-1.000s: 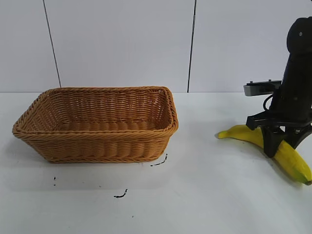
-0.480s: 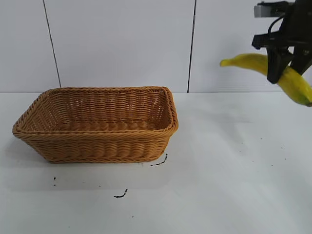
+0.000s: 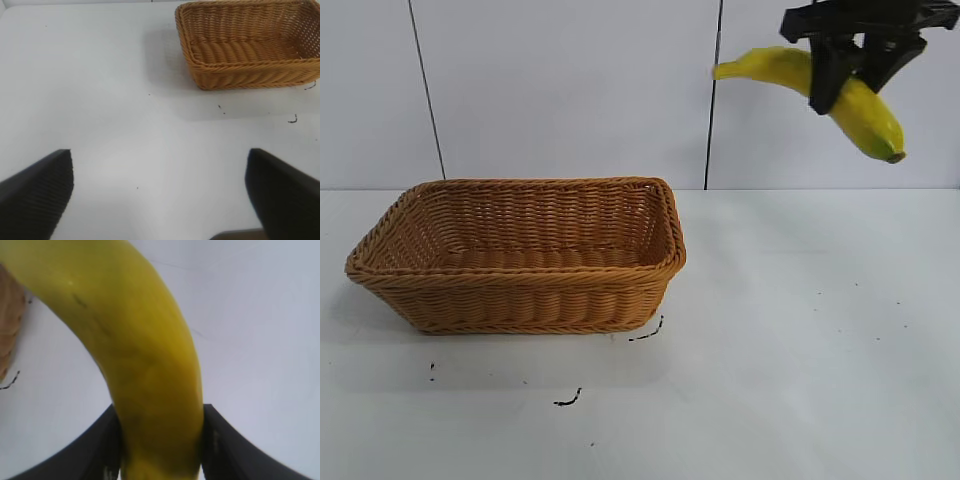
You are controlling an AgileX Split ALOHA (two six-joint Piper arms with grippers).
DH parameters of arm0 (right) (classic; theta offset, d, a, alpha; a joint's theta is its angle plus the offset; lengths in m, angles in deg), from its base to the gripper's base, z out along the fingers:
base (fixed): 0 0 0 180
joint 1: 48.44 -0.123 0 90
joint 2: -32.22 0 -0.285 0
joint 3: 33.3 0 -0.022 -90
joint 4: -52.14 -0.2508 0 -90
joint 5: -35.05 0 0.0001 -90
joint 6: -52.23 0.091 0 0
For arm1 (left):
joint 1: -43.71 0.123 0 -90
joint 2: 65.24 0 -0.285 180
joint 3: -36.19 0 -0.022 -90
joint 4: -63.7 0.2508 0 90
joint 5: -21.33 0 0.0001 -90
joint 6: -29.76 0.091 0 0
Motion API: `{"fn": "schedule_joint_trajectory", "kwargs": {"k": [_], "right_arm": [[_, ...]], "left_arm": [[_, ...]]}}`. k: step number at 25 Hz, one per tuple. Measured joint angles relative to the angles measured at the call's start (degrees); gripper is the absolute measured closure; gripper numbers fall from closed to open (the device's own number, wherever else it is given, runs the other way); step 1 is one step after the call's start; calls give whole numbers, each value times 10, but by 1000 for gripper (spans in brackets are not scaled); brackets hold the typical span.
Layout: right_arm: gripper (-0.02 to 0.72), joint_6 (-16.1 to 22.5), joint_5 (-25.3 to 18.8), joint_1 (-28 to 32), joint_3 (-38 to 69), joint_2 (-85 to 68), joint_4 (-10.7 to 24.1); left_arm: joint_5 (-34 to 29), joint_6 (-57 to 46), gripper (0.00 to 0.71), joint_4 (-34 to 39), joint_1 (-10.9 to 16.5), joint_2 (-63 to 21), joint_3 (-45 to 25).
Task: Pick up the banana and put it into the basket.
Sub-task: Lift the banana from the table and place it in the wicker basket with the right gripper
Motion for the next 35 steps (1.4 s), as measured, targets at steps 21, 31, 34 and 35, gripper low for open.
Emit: {"fn": "schedule_joint_trajectory", "kwargs": {"k": [21,31,34,35], "right_arm": [[407,-132,233,-166,0,112,37],[407,-110,272,-162,3,177,53],[407,-98,278,-162,3,178,54],[407,-95,280,-162,3,178,54]], "left_arm": [[0,0,17,0,0,0,0],[0,0,17,0,0,0,0],[0,0,17,0,0,0,0],[0,0,17,0,0,0,0]]}}
